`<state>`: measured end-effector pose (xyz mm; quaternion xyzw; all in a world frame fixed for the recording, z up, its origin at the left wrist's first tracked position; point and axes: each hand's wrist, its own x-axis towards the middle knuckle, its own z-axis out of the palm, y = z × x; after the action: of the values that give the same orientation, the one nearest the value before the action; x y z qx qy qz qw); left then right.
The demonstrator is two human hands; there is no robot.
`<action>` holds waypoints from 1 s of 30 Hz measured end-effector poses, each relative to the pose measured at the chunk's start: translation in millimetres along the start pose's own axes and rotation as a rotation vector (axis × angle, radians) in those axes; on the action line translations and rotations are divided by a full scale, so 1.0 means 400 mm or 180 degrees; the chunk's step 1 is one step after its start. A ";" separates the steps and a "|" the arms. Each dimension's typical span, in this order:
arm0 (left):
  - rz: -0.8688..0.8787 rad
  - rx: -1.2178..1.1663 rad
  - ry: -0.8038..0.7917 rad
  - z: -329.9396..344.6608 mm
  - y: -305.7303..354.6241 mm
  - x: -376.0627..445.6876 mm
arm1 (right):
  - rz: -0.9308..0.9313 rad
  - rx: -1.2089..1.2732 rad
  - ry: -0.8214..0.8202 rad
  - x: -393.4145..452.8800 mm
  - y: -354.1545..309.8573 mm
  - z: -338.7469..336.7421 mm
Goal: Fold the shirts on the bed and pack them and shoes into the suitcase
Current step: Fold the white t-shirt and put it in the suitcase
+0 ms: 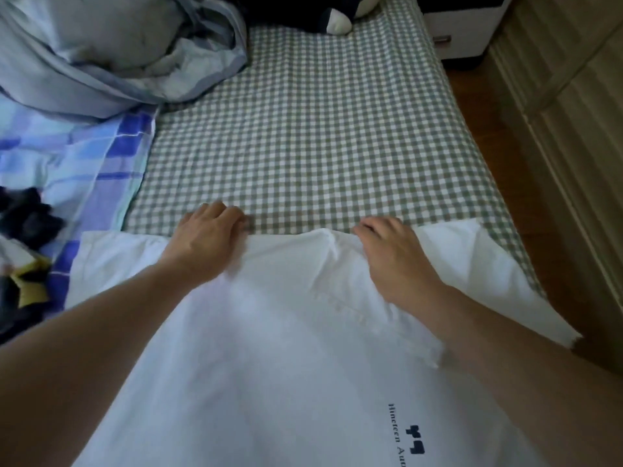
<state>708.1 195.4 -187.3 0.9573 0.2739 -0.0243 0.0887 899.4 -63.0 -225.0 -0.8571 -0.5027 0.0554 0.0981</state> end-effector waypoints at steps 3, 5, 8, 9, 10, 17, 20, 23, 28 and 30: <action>-0.0190 0.0452 0.0005 -0.049 -0.192 -0.050 | 0.0303 0.0090 0.0312 0.019 -0.025 0.013; -0.0185 0.0698 -0.0086 -0.065 -0.285 -0.074 | 0.0459 0.0168 0.0348 0.053 -0.064 0.016; -0.0152 0.0852 -0.0224 -0.085 -0.367 -0.096 | 0.0308 0.0288 0.0216 0.092 -0.100 0.029; -0.0069 0.0847 -0.0202 -0.090 -0.386 -0.100 | 0.0245 0.0356 0.0174 0.096 -0.098 0.032; 0.0019 0.0843 -0.0150 -0.096 -0.401 -0.103 | 0.0190 0.0457 0.0175 0.095 -0.090 0.032; -0.0572 0.0040 -0.0205 -0.079 -0.491 -0.107 | 0.0456 0.1017 0.0096 0.095 -0.063 0.024; -0.0314 0.0489 -0.0233 -0.079 -0.518 -0.104 | 0.0432 0.0646 0.0122 0.097 -0.078 0.031; -0.0361 0.1106 0.0055 -0.082 -0.495 -0.096 | 0.0256 0.0101 0.0183 0.078 -0.100 0.042; -0.0825 0.0238 0.0713 -0.056 -0.281 -0.138 | 0.0511 -0.0654 0.0453 0.041 -0.159 -0.004; -0.0614 -0.0039 0.0536 -0.029 -0.175 -0.206 | 0.0252 -0.0704 0.0190 0.000 -0.178 -0.003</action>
<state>601.0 213.3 -178.9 0.9246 0.3713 0.0495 0.0686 839.1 -29.3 -207.7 -0.8831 -0.4684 -0.0221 0.0156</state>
